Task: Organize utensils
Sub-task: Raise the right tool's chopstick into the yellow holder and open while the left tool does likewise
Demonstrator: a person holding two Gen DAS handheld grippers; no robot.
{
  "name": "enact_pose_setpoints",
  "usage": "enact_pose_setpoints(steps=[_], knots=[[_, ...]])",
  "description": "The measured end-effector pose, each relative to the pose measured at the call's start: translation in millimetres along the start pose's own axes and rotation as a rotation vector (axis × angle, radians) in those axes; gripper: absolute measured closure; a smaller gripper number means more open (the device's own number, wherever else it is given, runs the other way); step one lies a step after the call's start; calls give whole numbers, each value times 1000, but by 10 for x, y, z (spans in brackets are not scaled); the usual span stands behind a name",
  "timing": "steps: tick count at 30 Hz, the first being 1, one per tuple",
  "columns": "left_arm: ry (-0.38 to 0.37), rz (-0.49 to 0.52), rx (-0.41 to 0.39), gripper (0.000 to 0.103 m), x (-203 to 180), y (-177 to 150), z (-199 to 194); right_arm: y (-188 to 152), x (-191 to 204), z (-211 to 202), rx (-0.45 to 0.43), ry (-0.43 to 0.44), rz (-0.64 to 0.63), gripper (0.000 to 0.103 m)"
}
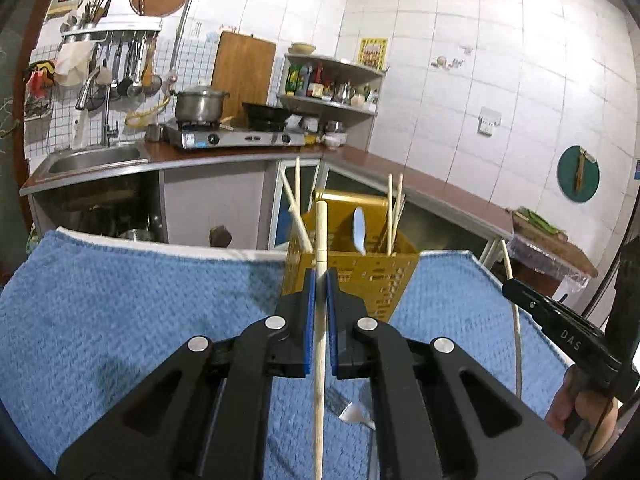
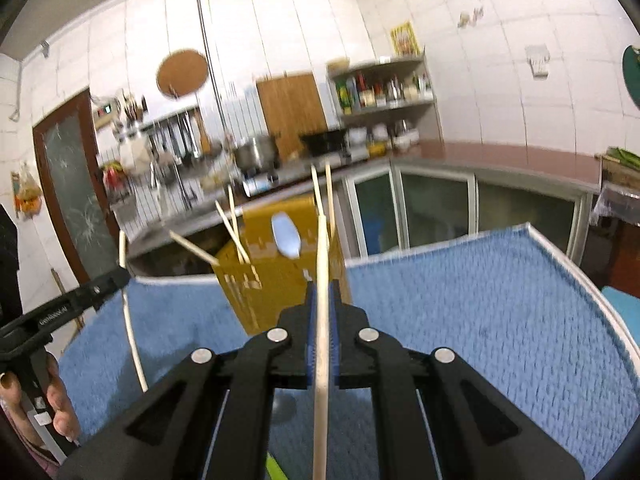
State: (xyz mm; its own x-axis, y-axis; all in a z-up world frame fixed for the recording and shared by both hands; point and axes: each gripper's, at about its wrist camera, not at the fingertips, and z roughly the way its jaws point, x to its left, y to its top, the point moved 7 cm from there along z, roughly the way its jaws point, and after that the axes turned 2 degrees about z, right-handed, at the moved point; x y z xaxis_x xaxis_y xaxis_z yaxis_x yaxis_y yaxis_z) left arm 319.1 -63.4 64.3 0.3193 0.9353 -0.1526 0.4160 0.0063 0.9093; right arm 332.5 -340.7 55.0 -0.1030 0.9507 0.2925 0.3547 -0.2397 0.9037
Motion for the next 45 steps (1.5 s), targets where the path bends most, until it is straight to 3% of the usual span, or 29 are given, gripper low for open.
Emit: enact_pose_setpoints(steps=[18,35,45], knots=[[-12,51,-177,99,-172,635,10,584,197,-58,-293,129,61,97],[-16,79,-316,99,-264,1456,566,1242,256,365,-476,101,35,97],[23,86,-353,99,-175,1489,985,1353,155,833,-526,66,47,97]])
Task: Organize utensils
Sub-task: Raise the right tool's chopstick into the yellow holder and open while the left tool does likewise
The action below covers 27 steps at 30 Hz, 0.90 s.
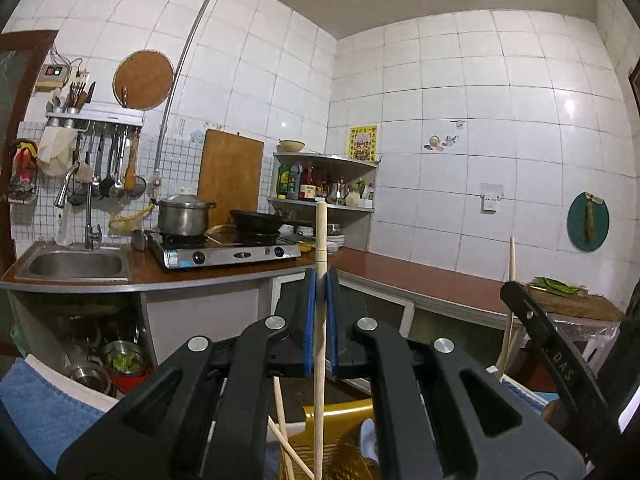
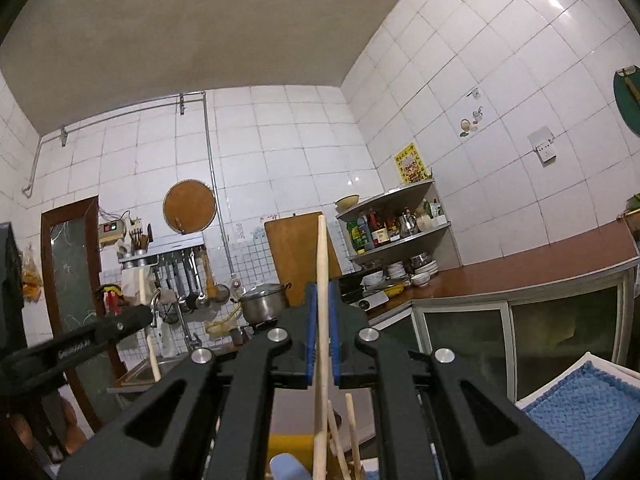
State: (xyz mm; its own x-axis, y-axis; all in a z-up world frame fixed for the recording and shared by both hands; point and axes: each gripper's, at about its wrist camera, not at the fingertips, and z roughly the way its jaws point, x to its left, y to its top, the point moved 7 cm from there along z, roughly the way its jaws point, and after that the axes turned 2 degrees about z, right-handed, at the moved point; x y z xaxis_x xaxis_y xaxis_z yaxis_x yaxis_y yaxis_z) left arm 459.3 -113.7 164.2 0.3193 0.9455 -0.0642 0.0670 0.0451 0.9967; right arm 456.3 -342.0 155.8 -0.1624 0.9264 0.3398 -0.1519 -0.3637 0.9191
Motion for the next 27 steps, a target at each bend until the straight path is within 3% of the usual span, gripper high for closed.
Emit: enact_pose_setpoints(steps=[9,16,24,26,27], knots=[[-3,-10,7,99,23,-237,217,-180,19,210,-34,-1,-64,97],[-12,9,61,99,30,-562,282,-507,-30,274,26,-15,-121,97],[1,-4,182,99,107,-888,176,-919,-89,141,233,-6,-203,96],[3,-9,224,95,115,-937,148,-1007,-118,118,316,-18,-204,96],[10,-18,254,86,133,-967,130,-1039,-136,108,355,-24,-199,96]])
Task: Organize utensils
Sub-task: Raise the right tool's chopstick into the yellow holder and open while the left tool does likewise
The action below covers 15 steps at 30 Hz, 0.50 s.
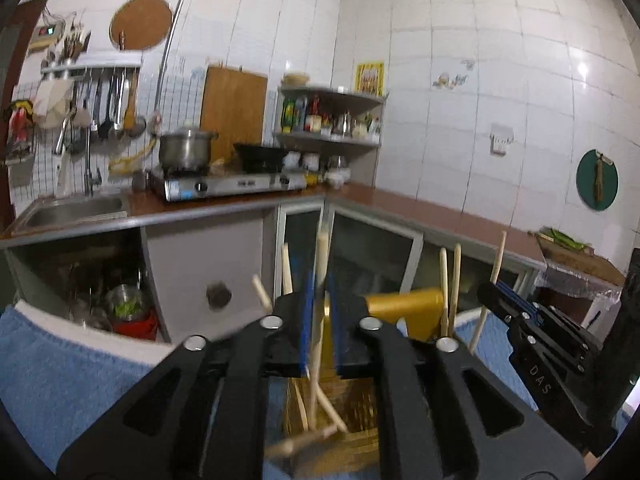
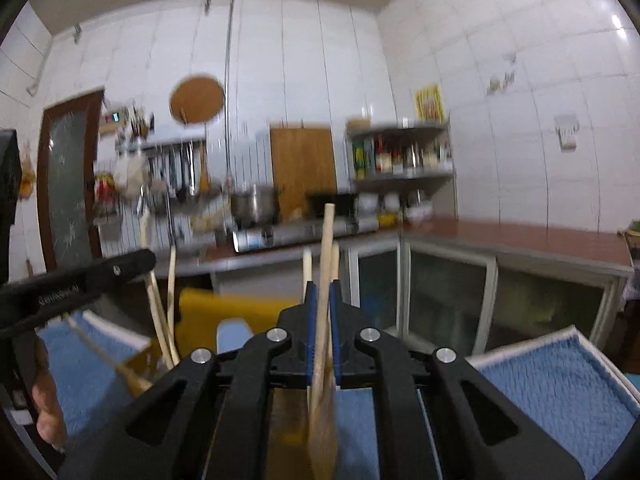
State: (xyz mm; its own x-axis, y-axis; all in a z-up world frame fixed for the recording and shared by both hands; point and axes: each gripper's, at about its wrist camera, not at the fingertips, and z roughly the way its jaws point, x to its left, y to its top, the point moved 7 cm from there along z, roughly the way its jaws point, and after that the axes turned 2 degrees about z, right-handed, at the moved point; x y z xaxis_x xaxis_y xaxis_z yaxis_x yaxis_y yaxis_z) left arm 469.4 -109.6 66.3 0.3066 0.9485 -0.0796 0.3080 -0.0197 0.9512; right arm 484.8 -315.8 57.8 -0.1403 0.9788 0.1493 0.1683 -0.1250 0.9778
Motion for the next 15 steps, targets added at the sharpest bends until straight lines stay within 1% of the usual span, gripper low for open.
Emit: enact_pose_setpoints(steps=[1,3,6,7,8,9,10,11,15], knots=[[15,-7,17,70,23,-14,-16,-40,-16,-22,49,8,14,96],[29,-27,54,52,67,-41,-84,-91,-37,-42,106,9,28,94],[17,-57,105,38,122,-74,-273,-151,-62,-209,186,4,46,89],[21,-61,112,34,143,-89,-358,-171,-63,-267,196,6,49,80],[30,-62,119,30,165,-105,-441,-189,-64,-355,212,6,51,64],[40,-63,129,24,206,-138,-565,-210,-67,-453,223,0,50,58],[45,-65,135,19,228,-175,-637,-235,-65,-546,229,-4,46,56],[52,-70,148,17,278,-233,-744,-259,-55,-607,236,-5,39,56],[74,-75,208,13,437,-503,-991,-494,14,-881,314,-15,21,56]])
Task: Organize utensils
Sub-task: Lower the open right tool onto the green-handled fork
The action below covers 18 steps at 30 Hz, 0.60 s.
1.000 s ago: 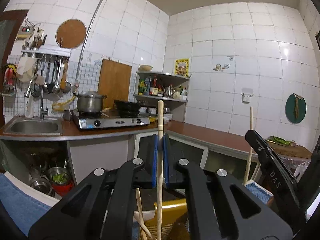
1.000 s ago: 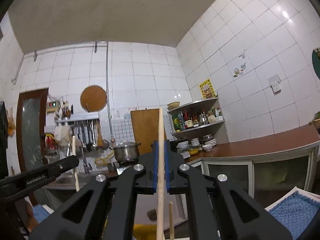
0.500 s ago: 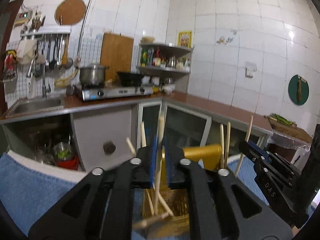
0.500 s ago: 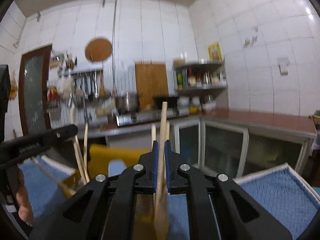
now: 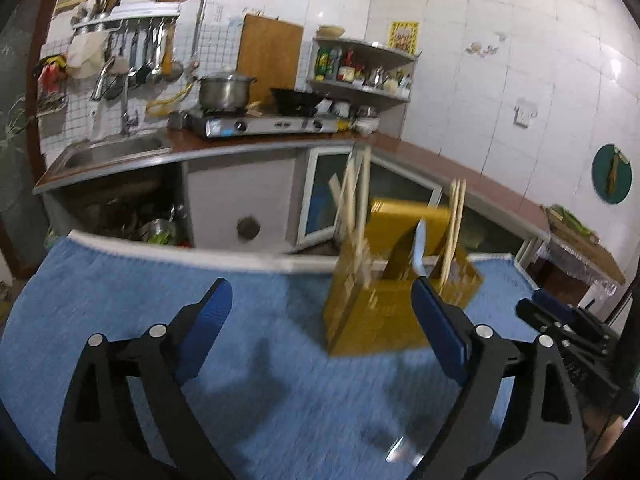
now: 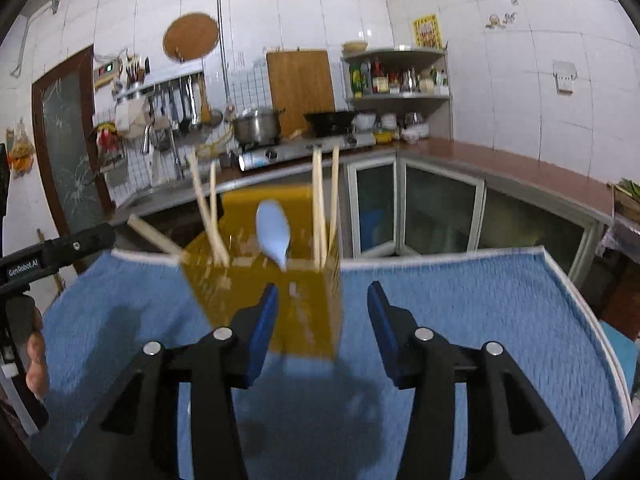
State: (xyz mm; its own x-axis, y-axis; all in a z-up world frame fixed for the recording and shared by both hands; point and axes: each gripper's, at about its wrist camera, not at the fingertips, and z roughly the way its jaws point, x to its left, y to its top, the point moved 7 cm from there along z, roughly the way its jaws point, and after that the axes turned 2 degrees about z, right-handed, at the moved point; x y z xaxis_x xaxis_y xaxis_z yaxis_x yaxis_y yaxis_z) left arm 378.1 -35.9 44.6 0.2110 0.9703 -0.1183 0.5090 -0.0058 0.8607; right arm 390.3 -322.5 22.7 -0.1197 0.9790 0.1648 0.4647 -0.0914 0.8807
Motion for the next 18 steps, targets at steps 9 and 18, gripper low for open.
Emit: enact_pose_setpoints(steps=[9,18], knots=[[50,3,171,6,376,-881,-81,-799,172,-58,173,-16,2,56],[98,81,336,6,496,-1462,22,-1187,531,5,274,18,-58,58]])
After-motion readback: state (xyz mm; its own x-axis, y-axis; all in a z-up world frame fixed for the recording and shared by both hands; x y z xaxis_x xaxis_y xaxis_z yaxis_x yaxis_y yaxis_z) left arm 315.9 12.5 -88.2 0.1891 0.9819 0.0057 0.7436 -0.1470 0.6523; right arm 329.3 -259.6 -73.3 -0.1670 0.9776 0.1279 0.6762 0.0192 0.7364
